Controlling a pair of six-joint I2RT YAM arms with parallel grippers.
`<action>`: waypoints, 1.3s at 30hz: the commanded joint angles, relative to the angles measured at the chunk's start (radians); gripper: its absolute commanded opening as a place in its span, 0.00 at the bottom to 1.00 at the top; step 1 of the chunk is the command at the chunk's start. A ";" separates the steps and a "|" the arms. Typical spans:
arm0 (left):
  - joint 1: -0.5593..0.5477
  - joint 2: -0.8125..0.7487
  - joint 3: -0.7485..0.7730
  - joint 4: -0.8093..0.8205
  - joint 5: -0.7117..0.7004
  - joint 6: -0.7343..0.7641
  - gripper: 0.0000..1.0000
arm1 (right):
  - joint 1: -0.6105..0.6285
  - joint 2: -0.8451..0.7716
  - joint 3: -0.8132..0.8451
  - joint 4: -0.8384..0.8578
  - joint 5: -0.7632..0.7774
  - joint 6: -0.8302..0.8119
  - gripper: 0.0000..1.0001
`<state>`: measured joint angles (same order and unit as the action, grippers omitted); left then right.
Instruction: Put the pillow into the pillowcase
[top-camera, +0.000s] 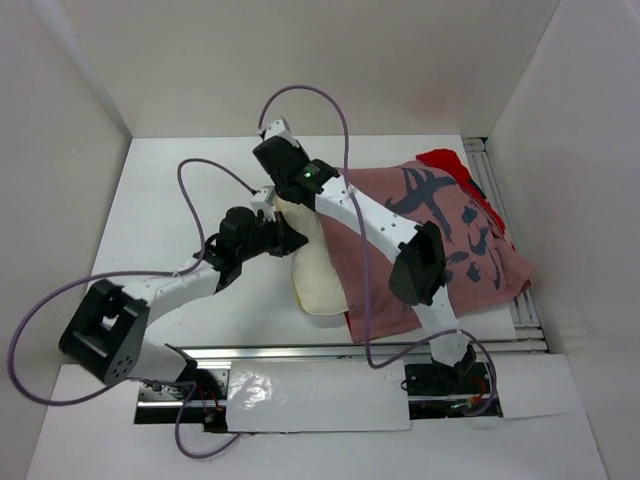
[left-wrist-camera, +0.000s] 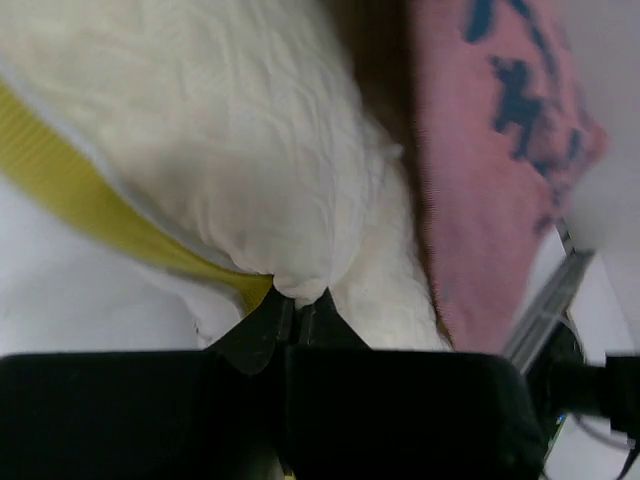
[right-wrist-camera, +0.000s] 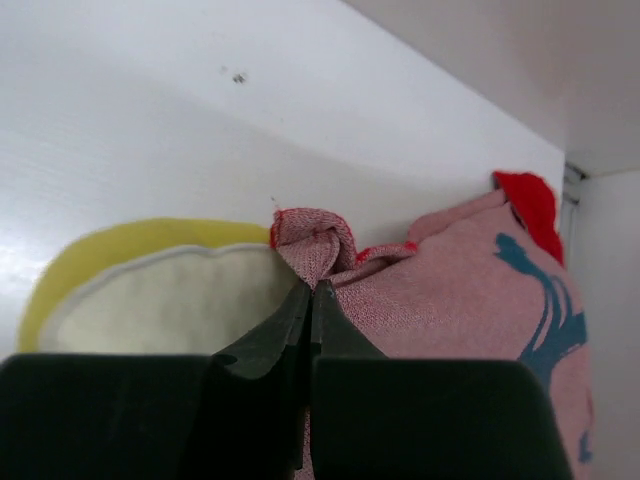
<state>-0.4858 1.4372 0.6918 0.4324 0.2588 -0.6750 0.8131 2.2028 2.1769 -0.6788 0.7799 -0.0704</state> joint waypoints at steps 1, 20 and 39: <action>-0.062 -0.168 0.031 0.202 0.104 0.149 0.00 | 0.116 -0.238 0.099 0.010 0.010 -0.058 0.00; -0.103 -0.034 -0.117 0.546 -0.205 0.029 0.00 | 0.383 -0.394 0.078 -0.099 -0.085 0.014 0.00; -0.112 0.100 -0.051 0.313 -0.352 -0.161 0.00 | 0.120 -0.180 -0.074 -0.064 -0.488 0.115 0.68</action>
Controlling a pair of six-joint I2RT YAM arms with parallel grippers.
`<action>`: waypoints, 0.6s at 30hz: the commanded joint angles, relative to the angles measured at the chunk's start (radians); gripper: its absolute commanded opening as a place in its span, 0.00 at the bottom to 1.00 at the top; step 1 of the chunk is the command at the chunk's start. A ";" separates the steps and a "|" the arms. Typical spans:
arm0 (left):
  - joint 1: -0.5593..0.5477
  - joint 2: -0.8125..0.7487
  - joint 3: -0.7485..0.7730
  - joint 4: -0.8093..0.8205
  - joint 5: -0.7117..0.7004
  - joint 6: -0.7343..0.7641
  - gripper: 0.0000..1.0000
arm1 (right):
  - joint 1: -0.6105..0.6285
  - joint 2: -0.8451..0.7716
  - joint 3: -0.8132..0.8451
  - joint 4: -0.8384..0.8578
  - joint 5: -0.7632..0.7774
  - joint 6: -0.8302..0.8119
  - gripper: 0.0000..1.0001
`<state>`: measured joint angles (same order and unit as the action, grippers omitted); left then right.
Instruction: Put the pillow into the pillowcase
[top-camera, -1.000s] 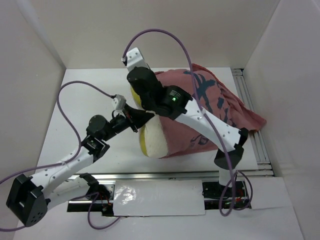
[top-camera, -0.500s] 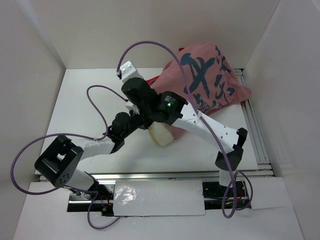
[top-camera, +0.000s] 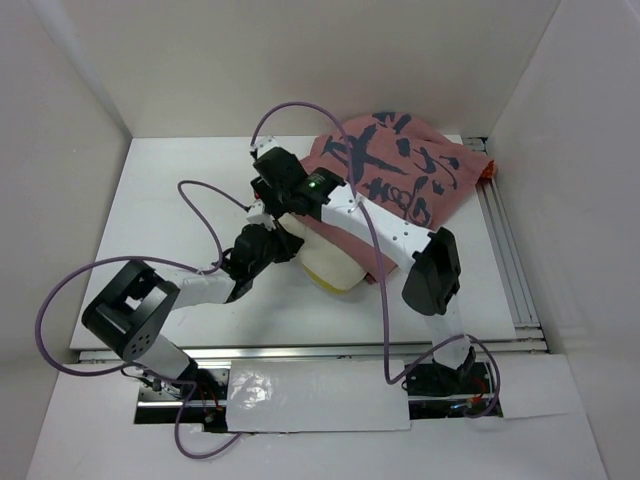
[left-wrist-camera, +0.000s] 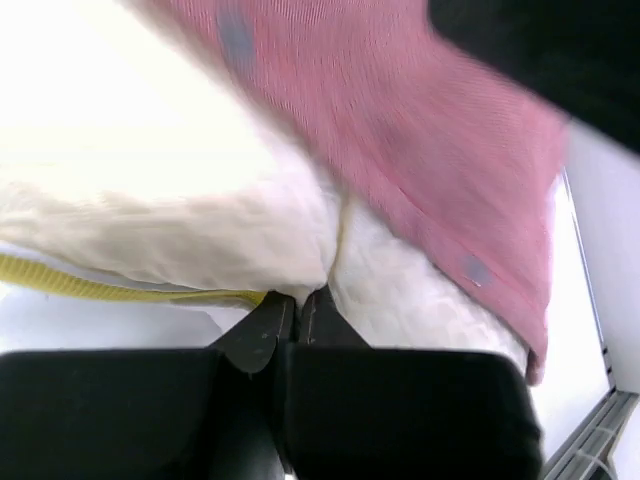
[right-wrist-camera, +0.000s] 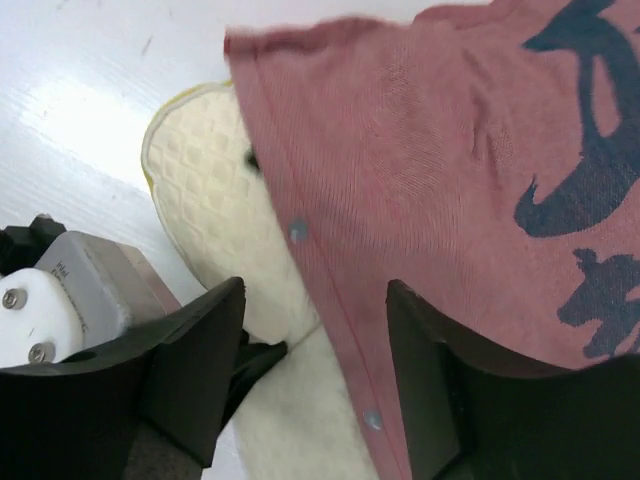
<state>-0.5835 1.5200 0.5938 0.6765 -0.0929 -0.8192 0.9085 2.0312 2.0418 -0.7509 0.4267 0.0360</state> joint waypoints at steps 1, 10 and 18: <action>-0.015 0.034 0.047 0.039 -0.001 -0.027 0.00 | 0.015 -0.022 0.045 0.008 -0.135 0.008 0.74; -0.015 0.140 0.219 -0.190 0.057 -0.072 0.20 | -0.005 -0.321 -0.412 0.114 -0.034 0.028 0.80; -0.015 -0.061 0.084 -0.368 0.010 -0.093 0.68 | -0.075 -0.514 -0.699 0.197 -0.016 0.074 0.82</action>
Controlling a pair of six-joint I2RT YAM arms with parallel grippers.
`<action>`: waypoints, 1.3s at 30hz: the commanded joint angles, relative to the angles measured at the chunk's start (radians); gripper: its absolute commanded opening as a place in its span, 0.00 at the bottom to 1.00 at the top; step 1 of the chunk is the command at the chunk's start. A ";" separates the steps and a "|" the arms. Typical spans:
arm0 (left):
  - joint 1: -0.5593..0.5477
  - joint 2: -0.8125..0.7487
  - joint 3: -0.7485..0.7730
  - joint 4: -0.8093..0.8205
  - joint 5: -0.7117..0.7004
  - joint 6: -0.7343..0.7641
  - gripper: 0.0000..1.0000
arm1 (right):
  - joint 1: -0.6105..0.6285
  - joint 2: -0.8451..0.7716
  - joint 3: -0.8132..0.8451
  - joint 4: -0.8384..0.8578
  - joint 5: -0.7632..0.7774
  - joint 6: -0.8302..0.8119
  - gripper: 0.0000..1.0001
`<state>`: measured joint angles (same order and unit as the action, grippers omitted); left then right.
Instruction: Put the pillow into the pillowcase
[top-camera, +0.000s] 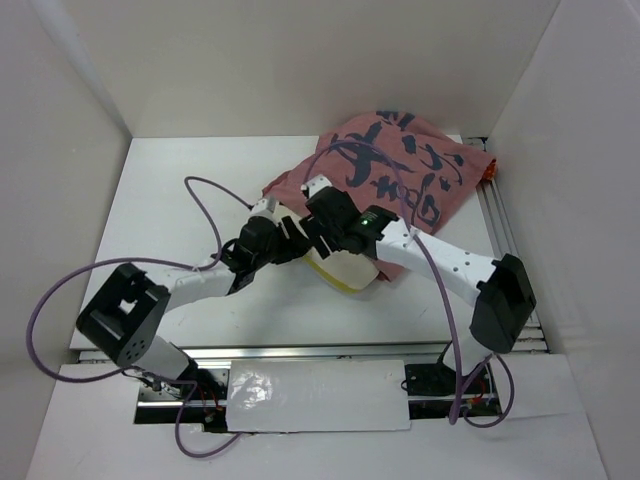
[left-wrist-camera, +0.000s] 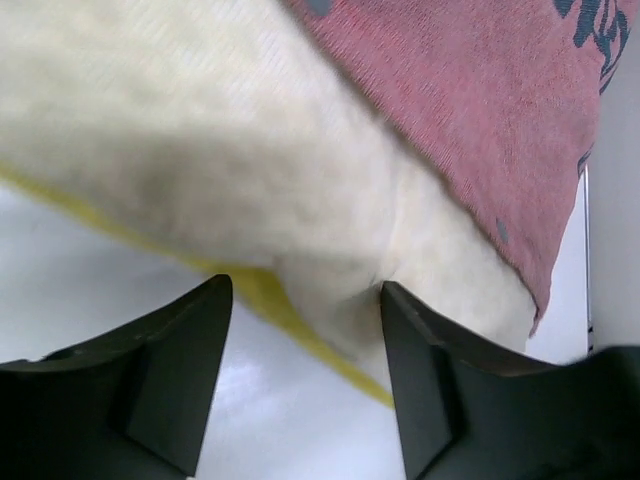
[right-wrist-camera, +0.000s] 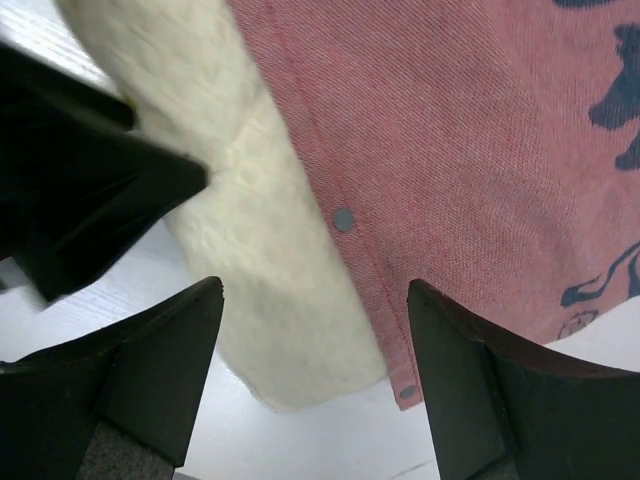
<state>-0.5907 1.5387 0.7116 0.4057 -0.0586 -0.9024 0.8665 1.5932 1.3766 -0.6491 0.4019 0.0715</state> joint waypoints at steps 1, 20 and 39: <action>-0.008 -0.125 -0.062 -0.137 -0.033 0.000 0.74 | -0.055 -0.108 -0.048 0.109 -0.018 0.050 0.82; -0.060 -0.048 -0.029 -0.004 0.407 0.135 0.90 | -0.109 -0.262 -0.292 -0.202 0.058 0.361 0.81; -0.060 0.112 0.091 0.073 0.450 0.103 0.57 | -0.288 -0.111 -0.395 -0.043 0.098 0.433 0.71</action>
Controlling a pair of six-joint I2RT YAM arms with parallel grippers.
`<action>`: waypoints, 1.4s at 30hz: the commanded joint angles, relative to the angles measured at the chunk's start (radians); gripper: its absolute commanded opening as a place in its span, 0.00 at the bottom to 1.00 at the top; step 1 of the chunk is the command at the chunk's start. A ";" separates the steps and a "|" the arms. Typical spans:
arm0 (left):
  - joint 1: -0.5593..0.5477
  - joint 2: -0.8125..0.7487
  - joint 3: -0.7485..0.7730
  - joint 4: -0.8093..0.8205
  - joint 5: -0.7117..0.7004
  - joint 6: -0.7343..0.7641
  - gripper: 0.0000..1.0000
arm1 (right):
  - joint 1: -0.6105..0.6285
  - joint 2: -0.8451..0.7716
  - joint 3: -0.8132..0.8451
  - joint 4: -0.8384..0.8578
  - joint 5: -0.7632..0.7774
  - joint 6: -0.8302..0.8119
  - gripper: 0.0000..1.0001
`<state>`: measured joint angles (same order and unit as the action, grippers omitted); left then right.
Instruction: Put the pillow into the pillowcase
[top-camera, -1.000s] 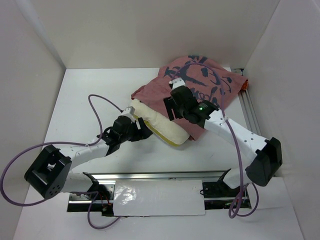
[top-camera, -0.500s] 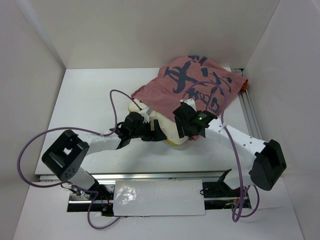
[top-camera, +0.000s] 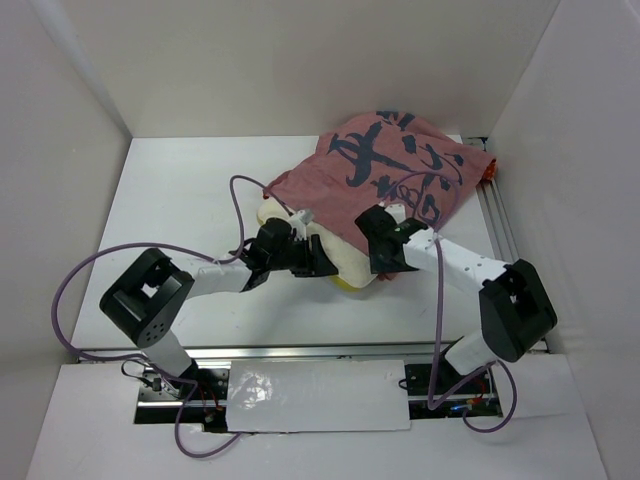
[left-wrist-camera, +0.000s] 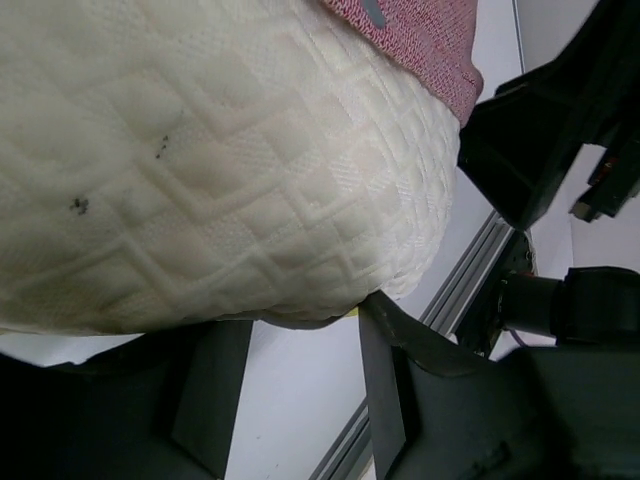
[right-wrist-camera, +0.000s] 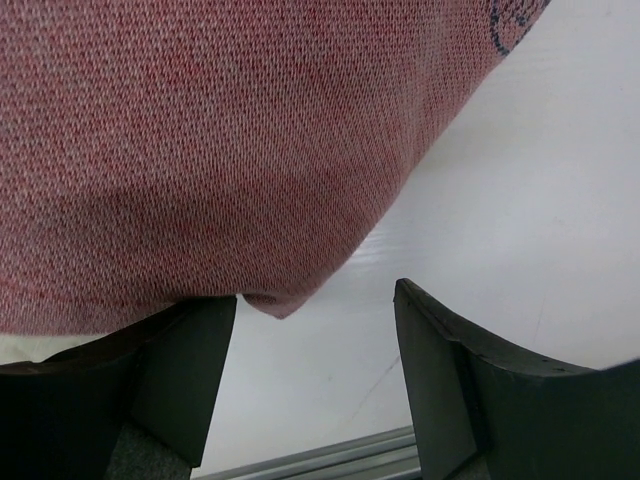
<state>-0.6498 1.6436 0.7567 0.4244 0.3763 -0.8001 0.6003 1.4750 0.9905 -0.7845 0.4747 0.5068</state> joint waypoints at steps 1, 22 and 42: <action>-0.001 0.016 0.055 0.054 0.015 0.001 0.57 | -0.022 0.007 -0.009 0.125 0.025 -0.017 0.71; -0.001 0.094 0.165 0.077 -0.001 0.010 0.05 | -0.045 -0.113 0.048 0.200 -0.051 -0.103 0.00; -0.054 -0.130 0.029 0.542 -0.424 0.121 0.00 | 0.228 -0.394 0.329 0.178 -0.784 -0.221 0.00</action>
<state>-0.7074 1.3716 0.7776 0.8669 0.0811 -0.7315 0.7959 1.1004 1.3388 -0.6731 -0.1066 0.2672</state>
